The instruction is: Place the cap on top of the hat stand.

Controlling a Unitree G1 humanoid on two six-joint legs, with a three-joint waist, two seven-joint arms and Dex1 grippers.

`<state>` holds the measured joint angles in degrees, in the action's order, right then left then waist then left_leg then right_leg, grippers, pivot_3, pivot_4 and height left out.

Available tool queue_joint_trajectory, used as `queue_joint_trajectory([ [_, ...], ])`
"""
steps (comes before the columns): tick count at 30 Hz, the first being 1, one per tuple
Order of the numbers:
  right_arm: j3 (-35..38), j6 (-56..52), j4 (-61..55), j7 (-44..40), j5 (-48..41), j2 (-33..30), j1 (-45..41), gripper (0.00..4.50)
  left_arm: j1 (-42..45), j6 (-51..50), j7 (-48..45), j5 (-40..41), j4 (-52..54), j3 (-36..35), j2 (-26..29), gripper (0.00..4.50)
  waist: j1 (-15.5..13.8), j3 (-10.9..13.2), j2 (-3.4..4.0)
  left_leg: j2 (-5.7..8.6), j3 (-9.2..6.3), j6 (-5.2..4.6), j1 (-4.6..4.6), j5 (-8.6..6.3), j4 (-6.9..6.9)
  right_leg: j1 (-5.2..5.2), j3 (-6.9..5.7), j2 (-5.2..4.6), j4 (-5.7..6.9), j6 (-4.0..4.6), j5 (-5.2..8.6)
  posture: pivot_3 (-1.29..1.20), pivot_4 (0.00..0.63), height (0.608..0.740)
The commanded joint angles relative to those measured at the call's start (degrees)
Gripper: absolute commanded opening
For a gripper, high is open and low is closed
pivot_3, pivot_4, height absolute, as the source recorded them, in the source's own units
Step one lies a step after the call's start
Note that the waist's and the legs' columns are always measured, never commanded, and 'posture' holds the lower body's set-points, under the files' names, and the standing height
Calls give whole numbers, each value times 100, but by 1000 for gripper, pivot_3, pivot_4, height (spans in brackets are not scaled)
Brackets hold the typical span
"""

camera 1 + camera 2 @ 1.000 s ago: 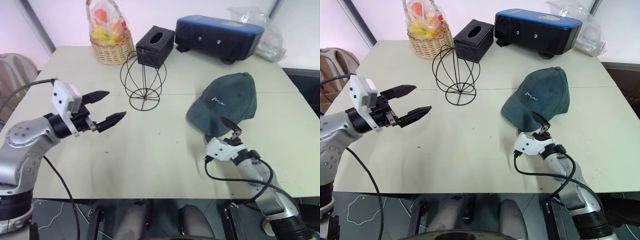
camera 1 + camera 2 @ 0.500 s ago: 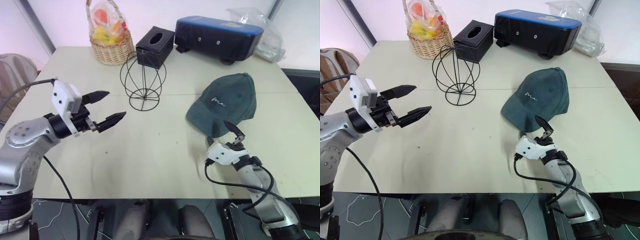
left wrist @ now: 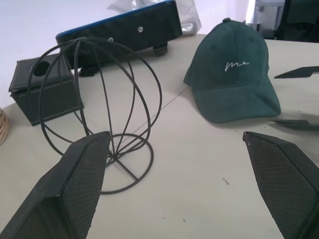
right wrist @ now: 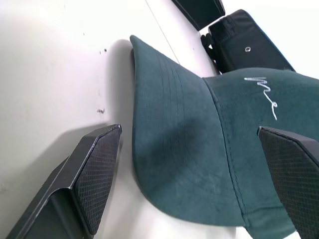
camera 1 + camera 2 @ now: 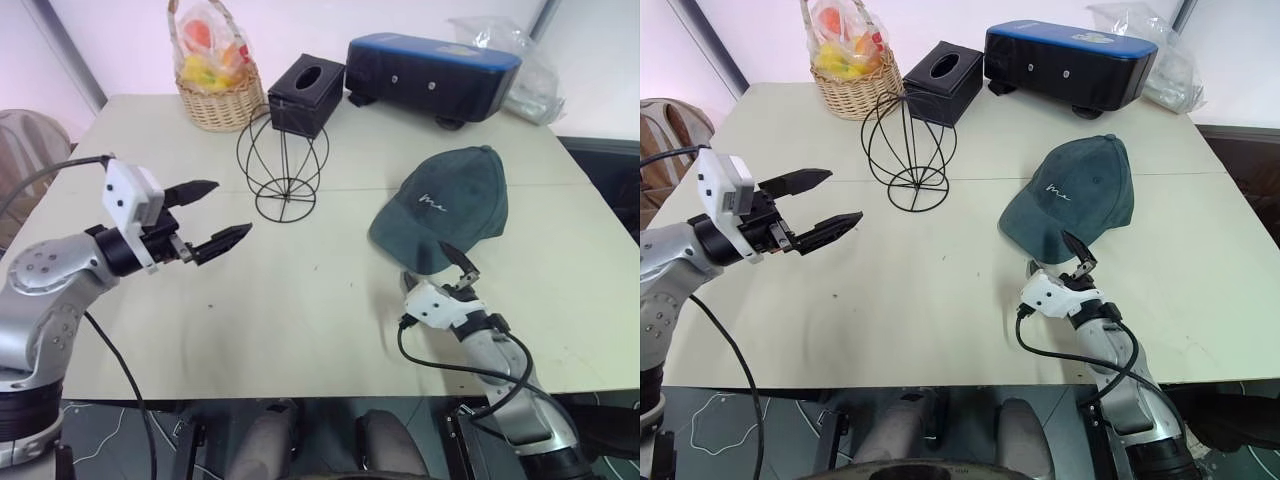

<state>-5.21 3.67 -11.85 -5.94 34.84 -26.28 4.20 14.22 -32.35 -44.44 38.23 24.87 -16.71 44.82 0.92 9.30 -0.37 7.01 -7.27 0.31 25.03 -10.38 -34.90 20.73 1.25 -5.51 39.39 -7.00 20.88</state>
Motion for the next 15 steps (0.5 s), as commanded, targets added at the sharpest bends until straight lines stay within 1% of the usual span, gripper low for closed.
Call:
queue_joint_trajectory([
  [1, -94, 41, 216, 109, 97, 9, -66, 4500, 36, -24, 48, 93, 174, -199, 92, 4459, -2, 0, 0, 0, 0, 0, -5, 0, 2, -4, 0, 0, 0, 0, 0, 0, 150, 740],
  [9, -14, -44, 481, 420, 400, -96, -199, 4500, 28, -57, 86, 106, 212, -222, 88, 4459, -17, -3, -5, 1, 0, -23, -52, -15, 11, -46, 2, -1, -3, 1, 1, 0, 150, 740],
  [15, 79, -186, 498, 536, 483, -140, -182, 4500, 30, -67, 96, 107, 229, -229, 77, 4459, -33, -5, -9, 2, 0, -23, -53, -15, 10, -49, 2, -3, -4, 1, 1, 0, 150, 740],
])
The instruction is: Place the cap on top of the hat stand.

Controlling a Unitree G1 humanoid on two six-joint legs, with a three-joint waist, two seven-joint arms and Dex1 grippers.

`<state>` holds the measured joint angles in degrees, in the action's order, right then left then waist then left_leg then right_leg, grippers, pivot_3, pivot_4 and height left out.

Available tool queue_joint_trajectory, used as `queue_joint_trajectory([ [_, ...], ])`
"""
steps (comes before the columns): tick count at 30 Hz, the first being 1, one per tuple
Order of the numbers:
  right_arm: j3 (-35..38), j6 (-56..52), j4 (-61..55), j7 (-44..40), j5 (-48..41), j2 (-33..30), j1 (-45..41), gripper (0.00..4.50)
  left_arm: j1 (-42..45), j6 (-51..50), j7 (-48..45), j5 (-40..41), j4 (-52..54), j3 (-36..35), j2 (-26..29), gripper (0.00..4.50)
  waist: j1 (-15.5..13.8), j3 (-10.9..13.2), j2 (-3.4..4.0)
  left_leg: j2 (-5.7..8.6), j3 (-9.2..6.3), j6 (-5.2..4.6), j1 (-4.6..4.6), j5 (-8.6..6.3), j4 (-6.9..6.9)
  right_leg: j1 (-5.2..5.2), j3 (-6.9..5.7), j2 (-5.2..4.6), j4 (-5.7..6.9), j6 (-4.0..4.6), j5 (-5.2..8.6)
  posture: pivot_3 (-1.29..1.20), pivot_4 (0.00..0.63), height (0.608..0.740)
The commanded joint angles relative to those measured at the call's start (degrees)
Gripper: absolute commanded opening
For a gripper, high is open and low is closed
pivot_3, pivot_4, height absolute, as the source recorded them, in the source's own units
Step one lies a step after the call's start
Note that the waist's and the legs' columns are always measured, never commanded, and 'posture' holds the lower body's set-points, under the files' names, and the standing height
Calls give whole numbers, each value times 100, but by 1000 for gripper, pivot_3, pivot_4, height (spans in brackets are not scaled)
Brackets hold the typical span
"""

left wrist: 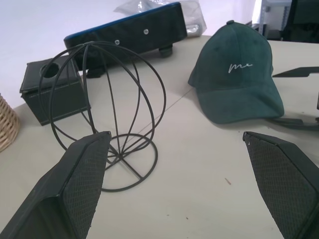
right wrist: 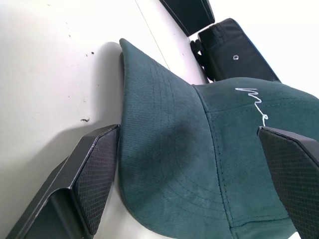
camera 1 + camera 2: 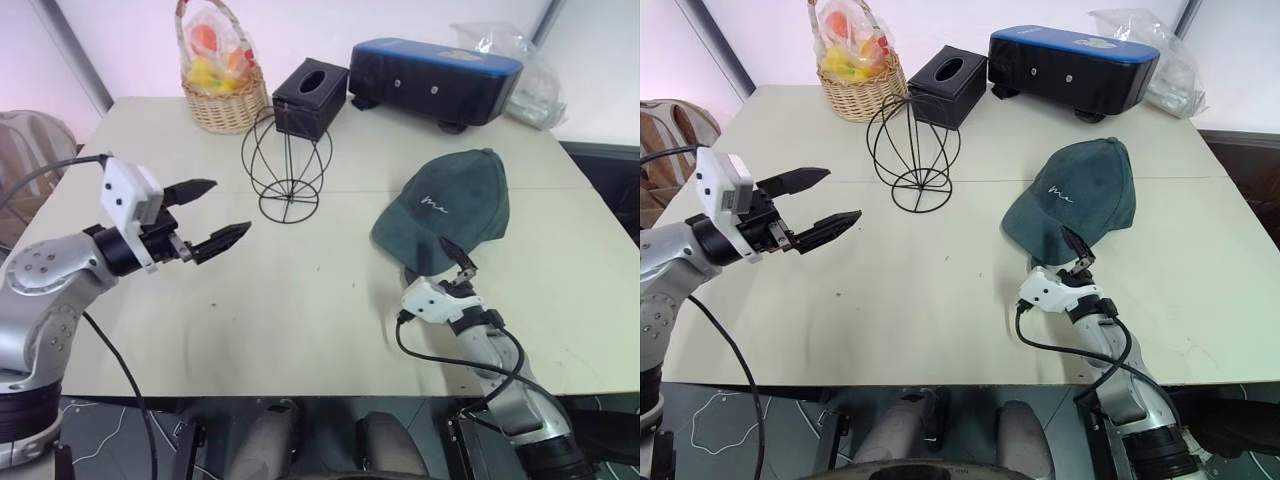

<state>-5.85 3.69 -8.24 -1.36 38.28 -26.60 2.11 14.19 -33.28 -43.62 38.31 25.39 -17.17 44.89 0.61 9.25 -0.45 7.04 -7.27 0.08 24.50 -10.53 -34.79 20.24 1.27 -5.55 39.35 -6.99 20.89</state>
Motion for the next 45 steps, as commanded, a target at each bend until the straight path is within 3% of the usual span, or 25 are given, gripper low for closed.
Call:
queue_joint_trajectory([
  [1, 164, -218, 133, 89, 149, -120, 30, 4500, 37, 26, 16, 98, 176, -181, 70, 4459, -3, 0, 0, 0, 0, 0, 0, 0, 0, 0, 0, 0, 0, 0, 0, 0, 150, 740],
  [16, 319, -358, -48, 186, 79, -177, 227, 4500, 96, 74, 7, 64, 114, -117, 37, 4459, -23, 0, -1, 1, 0, -2, 0, -1, 2, -2, -1, -2, -4, 0, 0, 0, 150, 740],
  [19, 311, -315, -36, 205, 59, -173, 208, 3609, 104, 87, -3, 48, 94, -108, 35, 4500, -19, 0, 0, 1, 0, -2, 0, -1, 3, -1, -1, -2, -4, 1, 0, 0, 150, 740],
  [20, 307, -301, -36, 223, 60, -178, 205, 3010, 93, 90, -5, 48, 102, -114, 36, 4500, -10, 0, -1, 1, 0, -2, 0, -1, 3, -1, 0, -2, -4, 1, 0, 0, 150, 740],
  [21, 301, -293, -27, 244, 69, -181, 191, 2700, 88, 94, -6, 45, 102, -114, 34, 4500, 0, 0, 0, 1, 0, -2, 0, -1, 5, 0, 0, -2, -4, 1, 0, 0, 150, 740],
  [30, 311, -142, -6, 399, 33, -196, 121, 2700, 93, 130, -13, 21, 82, -99, 16, 4500, 10, 0, 0, 0, 0, 0, 0, 0, 21, 8, 2, -1, -5, 2, 1, 0, 150, 740],
  [33, 335, -93, -19, 425, -4, -187, 85, 1840, 100, 141, -16, 21, 80, -94, 9, 4500, 11, 0, 0, 0, 0, 1, 0, 0, 22, 8, 2, -1, -7, 2, 1, 0, 150, 740],
  [36, 322, -84, 11, 449, 17, -187, 64, 386, 105, 153, -23, 19, 74, -88, 8, 4500, 11, 0, 0, 0, 0, 1, 0, 1, 23, 8, 2, -1, -7, 2, 1, 0, 150, 740],
  [45, 341, 73, 17, 602, 75, -234, 36, 386, 105, 156, -21, 17, 72, -89, 8, 4500, 15, 0, 0, 0, 0, 15, -3, 10, 51, 17, 5, -1, -10, 3, 2, 0, 150, 740],
])
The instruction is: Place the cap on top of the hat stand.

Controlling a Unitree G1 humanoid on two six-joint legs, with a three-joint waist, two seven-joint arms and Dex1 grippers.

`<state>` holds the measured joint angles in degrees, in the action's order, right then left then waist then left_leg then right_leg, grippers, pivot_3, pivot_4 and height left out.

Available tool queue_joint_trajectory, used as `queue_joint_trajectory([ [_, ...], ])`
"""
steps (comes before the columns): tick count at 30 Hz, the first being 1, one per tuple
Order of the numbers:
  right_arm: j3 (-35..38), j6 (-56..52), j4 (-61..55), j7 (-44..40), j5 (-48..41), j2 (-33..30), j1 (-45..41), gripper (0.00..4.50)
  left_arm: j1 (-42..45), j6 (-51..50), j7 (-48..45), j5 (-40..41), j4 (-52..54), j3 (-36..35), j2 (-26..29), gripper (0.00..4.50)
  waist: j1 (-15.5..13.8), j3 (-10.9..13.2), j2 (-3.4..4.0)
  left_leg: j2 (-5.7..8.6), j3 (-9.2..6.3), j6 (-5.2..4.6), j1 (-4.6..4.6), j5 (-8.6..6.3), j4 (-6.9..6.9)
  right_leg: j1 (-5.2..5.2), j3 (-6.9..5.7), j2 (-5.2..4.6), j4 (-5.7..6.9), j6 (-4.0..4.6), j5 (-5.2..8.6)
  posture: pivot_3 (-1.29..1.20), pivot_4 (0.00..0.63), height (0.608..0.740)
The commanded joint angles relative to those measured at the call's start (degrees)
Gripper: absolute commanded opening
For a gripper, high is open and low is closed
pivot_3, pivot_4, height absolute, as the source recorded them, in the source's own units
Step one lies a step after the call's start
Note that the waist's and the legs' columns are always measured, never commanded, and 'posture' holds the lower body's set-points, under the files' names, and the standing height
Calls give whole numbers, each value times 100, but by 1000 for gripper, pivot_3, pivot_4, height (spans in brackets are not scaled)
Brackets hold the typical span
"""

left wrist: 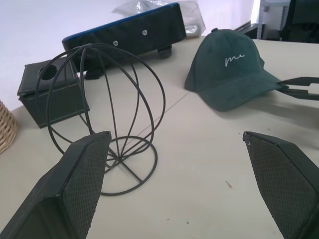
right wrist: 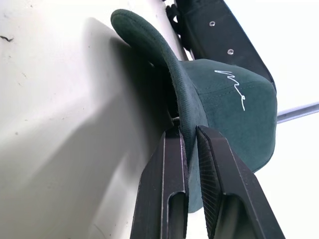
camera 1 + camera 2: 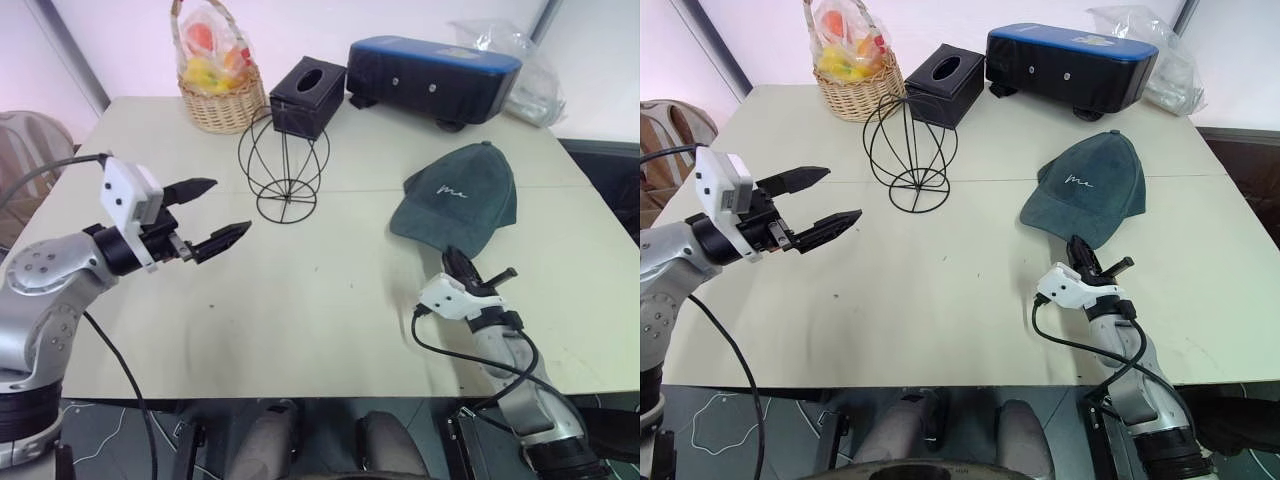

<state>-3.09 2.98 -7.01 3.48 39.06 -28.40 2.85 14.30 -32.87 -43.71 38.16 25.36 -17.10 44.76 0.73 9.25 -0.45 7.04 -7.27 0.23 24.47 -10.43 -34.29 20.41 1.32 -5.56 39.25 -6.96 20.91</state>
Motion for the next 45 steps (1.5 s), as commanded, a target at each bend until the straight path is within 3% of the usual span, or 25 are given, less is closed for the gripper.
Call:
queue_joint_trajectory([
  [1, 76, 182, -104, 152, 17, -74, -50, 386, 94, 118, -12, 31, 72, -97, 20, 4500, 4, 0, 0, 0, 0, 1, 0, 1, 1, 0, 0, 0, 0, 0, 0, 0, 150, 740],
  [4, 126, 286, -94, 244, 31, -131, -101, 386, 100, 124, -6, 27, 74, -88, 11, 4500, 1, 0, 0, 0, 0, 1, 0, 1, 3, 2, 1, 1, 0, 1, 0, 0, 150, 740],
  [5, 145, 321, -88, 267, 23, -152, -121, 179, 103, 125, -3, 26, 76, -82, 7, 4500, 1, 0, 0, 0, 0, 2, 0, 1, 3, 1, 1, 1, 0, 1, 0, 0, 150, 740],
  [18, 341, 702, -98, 799, 236, -513, -529, 179, 176, 212, 14, -30, -48, -1, -78, 4500, 9, 1, 0, -1, 0, 10, -1, 7, 7, 2, 1, 2, 0, 3, 2, 0, 150, 740],
  [28, 349, 975, -318, 1186, 366, -490, -1203, 179, 118, 796, 408, -457, -655, -81, -643, 4500, 5, 1, -2, -1, 0, 26, -1, 17, 9, 2, 0, 2, 0, 4, 2, 0, 150, 740],
  [37, 86, 1345, -276, 861, -79, -219, -2553, 179, 21, 1042, 644, -516, -983, -251, -919, 4500, 29, 2, -2, -1, 0, 32, 0, 21, 11, 3, 0, 2, 0, 4, 2, 0, 150, 740],
  [45, -383, 1561, 201, 594, -347, 388, -3794, 179, -164, 1216, 666, -607, -1307, -374, -913, 4500, 39, 2, -2, -2, -1, 36, -1, 23, 13, 6, 0, 3, 0, 4, 2, 0, 150, 740],
])
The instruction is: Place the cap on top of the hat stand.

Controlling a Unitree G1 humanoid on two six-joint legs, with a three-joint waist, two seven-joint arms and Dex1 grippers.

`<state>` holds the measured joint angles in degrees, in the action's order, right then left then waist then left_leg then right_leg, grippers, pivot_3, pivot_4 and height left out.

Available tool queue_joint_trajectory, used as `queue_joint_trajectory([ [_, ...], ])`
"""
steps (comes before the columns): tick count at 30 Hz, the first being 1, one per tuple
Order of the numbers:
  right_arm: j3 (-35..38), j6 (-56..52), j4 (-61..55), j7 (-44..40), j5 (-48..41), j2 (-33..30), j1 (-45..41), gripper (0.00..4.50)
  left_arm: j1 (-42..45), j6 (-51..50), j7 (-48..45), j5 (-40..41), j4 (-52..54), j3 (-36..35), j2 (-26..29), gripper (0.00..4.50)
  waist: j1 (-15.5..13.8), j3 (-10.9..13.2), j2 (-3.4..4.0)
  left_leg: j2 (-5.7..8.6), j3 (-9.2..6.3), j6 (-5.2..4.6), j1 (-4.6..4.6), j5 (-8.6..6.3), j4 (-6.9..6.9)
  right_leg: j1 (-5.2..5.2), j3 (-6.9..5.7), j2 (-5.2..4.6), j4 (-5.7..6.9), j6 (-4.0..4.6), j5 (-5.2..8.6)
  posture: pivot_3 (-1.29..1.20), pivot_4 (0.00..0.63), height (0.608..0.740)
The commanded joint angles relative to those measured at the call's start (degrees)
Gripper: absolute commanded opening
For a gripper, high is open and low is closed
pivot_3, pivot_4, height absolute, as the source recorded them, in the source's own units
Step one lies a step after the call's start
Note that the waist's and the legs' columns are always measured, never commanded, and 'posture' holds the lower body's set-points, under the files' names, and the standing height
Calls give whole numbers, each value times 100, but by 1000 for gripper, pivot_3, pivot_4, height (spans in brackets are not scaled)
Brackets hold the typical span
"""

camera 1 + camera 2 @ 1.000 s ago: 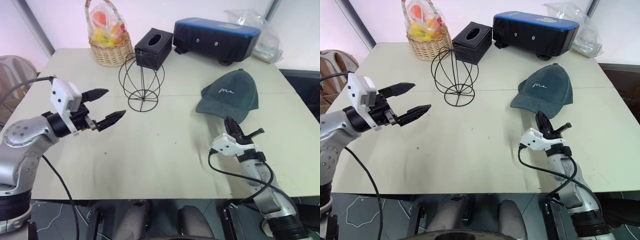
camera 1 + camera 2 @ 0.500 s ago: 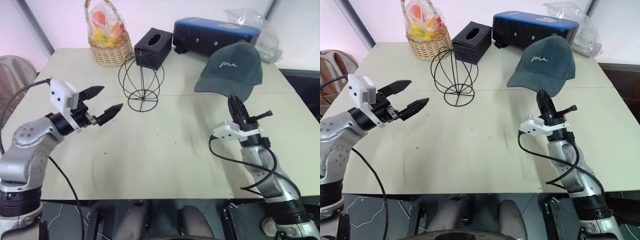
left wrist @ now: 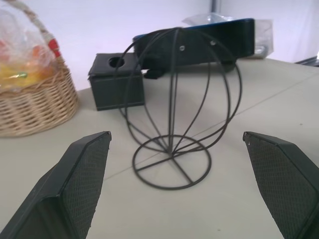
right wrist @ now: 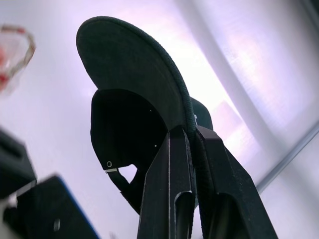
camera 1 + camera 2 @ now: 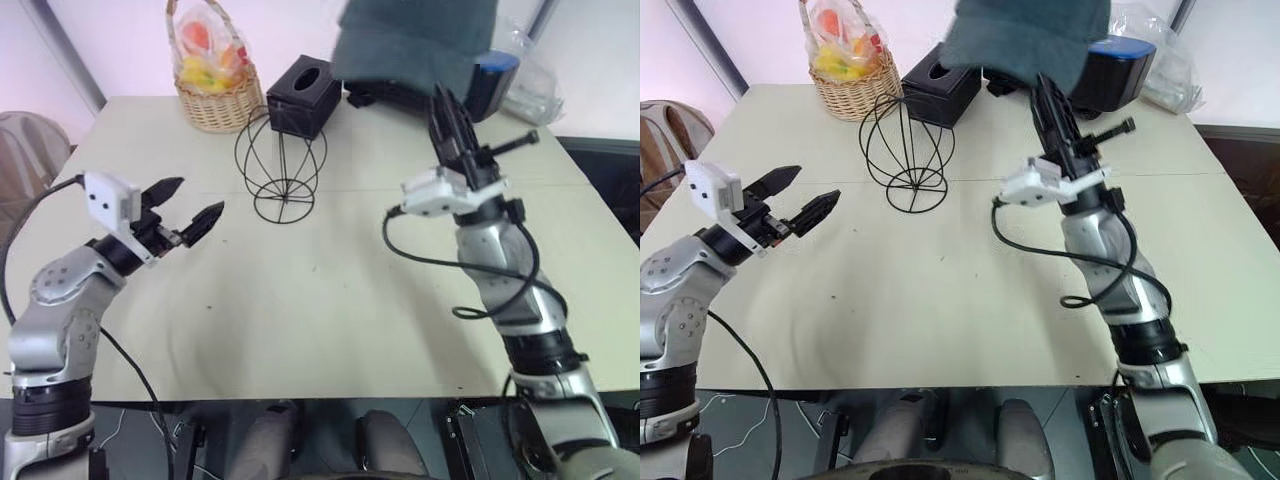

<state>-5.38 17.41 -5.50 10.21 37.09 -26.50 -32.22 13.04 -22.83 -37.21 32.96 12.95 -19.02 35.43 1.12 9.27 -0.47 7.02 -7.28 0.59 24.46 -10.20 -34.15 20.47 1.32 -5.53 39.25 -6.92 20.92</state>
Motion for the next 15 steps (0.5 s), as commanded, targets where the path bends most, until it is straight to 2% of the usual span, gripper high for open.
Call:
queue_joint_trajectory([
  [1, -225, 162, 112, -113, -177, 289, -378, 179, -65, 254, 10, -120, -128, -196, 30, 4500, -2, 0, 0, 0, -1, 1, 0, 0, 0, 0, -1, 0, 0, 0, 0, 0, 150, 740],
  [6, -629, 227, 335, -400, -276, 725, -528, 179, -125, 474, 15, -244, -498, -280, 61, 4500, 1, 0, 0, 0, -2, 2, 0, 1, 0, 3, -1, 1, 0, 0, 0, 0, 150, 740],
  [15, -943, 459, 557, -516, -252, 1010, -516, 179, -358, 653, 27, -324, -585, -351, 46, 4500, 3, 0, 0, 0, -3, 2, 0, 1, 2, 7, 0, 2, 1, 0, 0, 0, 150, 740],
])
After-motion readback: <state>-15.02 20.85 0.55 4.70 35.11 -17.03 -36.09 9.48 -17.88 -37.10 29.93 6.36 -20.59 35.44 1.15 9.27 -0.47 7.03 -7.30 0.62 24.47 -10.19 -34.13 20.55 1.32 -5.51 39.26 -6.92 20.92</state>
